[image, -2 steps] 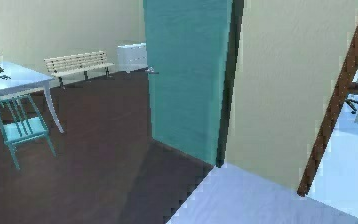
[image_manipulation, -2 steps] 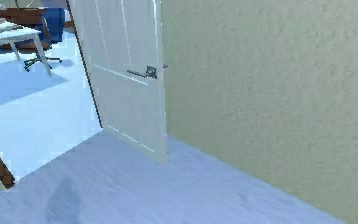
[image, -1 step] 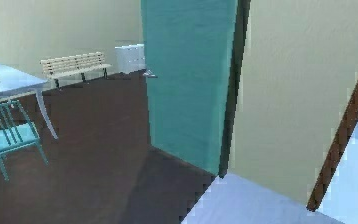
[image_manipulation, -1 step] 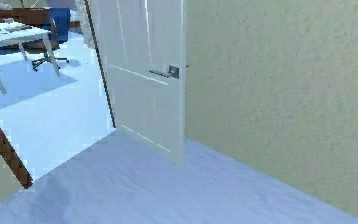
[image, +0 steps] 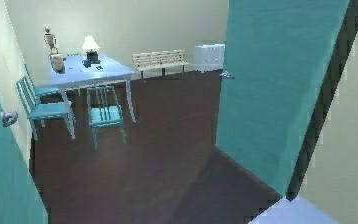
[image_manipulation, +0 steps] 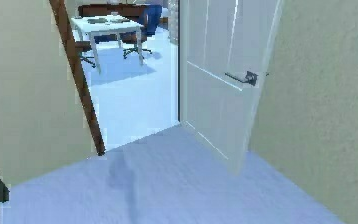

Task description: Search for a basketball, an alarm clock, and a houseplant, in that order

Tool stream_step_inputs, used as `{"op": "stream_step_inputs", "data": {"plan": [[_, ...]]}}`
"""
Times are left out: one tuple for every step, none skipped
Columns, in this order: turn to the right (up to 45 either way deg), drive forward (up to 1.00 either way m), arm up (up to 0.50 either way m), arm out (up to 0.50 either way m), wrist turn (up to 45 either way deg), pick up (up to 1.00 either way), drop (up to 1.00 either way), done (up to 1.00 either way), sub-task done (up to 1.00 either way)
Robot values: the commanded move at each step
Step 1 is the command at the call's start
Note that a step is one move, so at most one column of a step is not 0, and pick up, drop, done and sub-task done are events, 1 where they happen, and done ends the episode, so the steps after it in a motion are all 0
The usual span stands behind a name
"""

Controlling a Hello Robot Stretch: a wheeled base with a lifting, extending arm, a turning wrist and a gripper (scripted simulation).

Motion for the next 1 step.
{"op": "stream_step_inputs", "data": {"plan": [[0.0,1.0,0.0,0.0,0.0,0.0,0.0,0.0,0.0]]}}
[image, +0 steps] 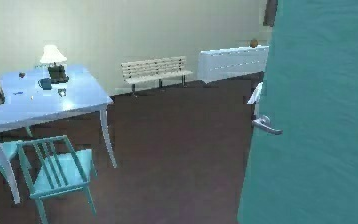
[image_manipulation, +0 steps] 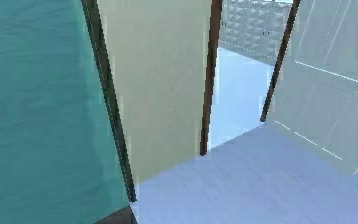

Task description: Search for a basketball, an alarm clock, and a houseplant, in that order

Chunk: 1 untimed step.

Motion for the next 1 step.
{"op": "stream_step_inputs", "data": {"plan": [[0.0,0.95,0.0,0.0,0.0,0.0,0.0,0.0,0.0]]}}
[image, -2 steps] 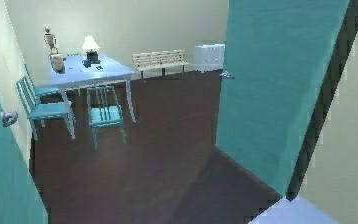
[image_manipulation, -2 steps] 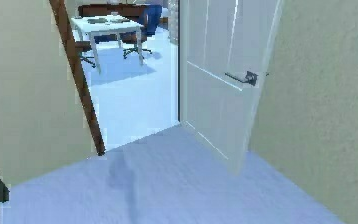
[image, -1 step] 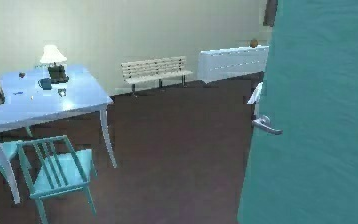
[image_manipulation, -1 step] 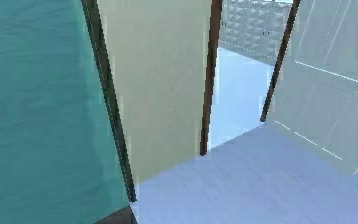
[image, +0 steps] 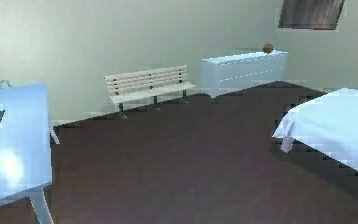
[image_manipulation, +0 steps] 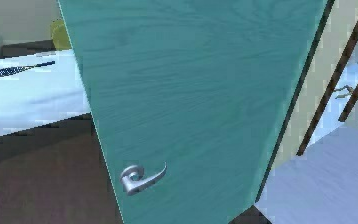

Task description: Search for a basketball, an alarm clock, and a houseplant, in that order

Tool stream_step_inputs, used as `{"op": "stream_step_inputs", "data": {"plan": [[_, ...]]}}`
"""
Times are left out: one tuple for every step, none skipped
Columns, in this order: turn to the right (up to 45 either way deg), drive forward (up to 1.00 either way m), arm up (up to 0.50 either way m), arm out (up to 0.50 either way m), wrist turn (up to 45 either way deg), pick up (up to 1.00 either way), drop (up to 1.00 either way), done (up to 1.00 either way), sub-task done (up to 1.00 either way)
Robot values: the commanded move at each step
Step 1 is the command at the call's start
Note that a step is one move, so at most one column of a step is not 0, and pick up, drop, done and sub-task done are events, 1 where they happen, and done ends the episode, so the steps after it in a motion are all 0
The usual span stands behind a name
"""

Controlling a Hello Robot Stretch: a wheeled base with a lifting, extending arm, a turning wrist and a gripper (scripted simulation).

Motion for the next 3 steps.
{"op": "stream_step_inputs", "data": {"plan": [[0.0,0.3,0.0,0.0,0.0,0.0,0.0,0.0,0.0],[18.0,0.0,0.0,0.0,0.0,0.0,0.0,0.0,0.0],[0.0,1.0,0.0,0.0,0.0,0.0,0.0,0.0,0.0]]}}
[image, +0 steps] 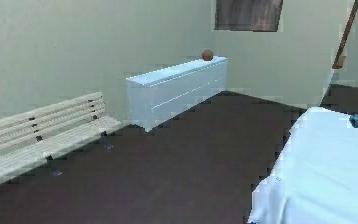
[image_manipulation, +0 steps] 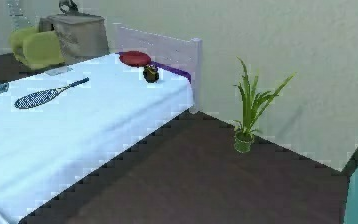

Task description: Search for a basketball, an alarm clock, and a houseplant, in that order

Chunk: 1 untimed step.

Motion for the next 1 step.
{"op": "stream_step_inputs", "data": {"plan": [[0.0,1.0,0.0,0.0,0.0,0.0,0.0,0.0,0.0]]}}
